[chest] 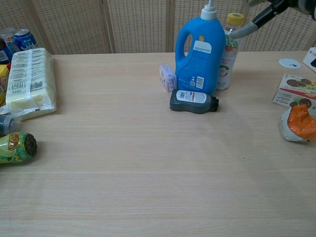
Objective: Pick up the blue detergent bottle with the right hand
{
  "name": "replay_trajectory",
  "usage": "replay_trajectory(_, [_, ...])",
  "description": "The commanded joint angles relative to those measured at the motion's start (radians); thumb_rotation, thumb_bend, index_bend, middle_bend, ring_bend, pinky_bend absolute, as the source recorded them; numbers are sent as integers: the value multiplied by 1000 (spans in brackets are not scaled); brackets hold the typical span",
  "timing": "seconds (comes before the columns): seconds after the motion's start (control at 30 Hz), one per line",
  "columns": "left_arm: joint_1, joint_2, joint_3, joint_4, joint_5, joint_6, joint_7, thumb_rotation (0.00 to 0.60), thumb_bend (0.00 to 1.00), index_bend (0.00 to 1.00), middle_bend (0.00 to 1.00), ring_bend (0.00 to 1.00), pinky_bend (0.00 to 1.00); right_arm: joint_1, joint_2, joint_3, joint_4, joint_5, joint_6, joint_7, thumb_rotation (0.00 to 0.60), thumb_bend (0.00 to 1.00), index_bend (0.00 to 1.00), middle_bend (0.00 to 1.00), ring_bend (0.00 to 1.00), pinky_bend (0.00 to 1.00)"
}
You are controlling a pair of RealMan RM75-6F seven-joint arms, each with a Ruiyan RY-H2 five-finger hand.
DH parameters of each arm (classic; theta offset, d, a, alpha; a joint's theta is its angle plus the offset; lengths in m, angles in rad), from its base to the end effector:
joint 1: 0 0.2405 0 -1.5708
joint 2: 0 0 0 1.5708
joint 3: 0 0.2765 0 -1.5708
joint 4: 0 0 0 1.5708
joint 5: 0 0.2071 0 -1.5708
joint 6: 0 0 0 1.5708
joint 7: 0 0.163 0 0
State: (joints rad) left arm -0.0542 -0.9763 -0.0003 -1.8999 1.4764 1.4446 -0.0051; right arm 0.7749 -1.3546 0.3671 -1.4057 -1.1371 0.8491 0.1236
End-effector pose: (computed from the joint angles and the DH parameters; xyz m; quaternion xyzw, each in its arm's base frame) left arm -0.2943 0.1772 0.1798 -0.5711 -0.4714 -0.3907 0.5468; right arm -0.1532 -0.4468 0.0853 0.6341 -0.4549 0.4843 0.3956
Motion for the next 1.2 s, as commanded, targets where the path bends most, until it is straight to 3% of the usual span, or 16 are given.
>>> replay_trajectory(0.03, [-1, 1, -3, 0, -7, -2, 4, 600, 255, 155, 36, 0, 0, 31, -19, 15, 47, 24, -31, 4, 543, 28, 0, 0, 0, 0])
replay_trajectory(0.37, [-5, 0, -8, -10, -24, -8, 21, 600, 256, 155, 35, 0, 0, 92, -59, 27, 156, 59, -103, 47, 540, 27, 0, 0, 0, 0])
replay_trajectory(0.77, [-4, -4, -9, -7, -27, -5, 14, 600, 257, 155, 35, 0, 0, 121, -101, 14, 122, 55, -81, 27, 543, 27, 0, 0, 0, 0])
replay_trajectory(1.2, [17, -5, 0, 30, -23, 14, -43, 600, 258, 155, 35, 0, 0, 177, -206, 22, 135, 159, -65, -60, 536, 22, 0, 0, 0, 0])
